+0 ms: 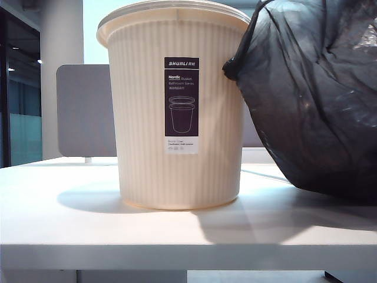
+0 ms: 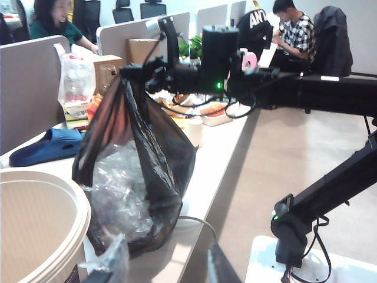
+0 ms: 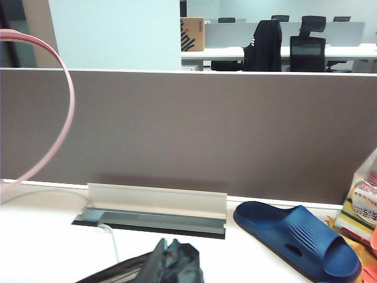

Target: Open the ring lid of the trash can, pull out the black garbage bag inside, and place it on the table.

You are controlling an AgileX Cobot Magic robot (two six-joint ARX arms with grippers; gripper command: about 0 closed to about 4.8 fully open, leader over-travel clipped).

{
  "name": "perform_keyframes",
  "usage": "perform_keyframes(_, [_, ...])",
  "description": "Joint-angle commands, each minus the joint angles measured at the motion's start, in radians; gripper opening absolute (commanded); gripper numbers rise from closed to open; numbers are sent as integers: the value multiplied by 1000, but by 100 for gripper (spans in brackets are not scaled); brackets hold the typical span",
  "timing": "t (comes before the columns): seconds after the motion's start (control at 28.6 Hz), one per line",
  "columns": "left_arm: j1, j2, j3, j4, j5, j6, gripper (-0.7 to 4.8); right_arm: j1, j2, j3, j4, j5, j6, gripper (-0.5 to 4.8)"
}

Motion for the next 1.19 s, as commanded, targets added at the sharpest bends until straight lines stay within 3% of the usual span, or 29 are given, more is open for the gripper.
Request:
perform_keyframes(0.03, [-1,-12,-13,11,-4,-6,174,1,-3,-58,84,45,8,-6])
perform_keyframes(0.52, [-1,-20,-159,53,-4,-28,174,1,3,-261,181,61,14,-5])
perform_keyframes(1.19, [-1,-27,-178,60,-4,-27,174,3,-50,-338,232,-74,64,-6])
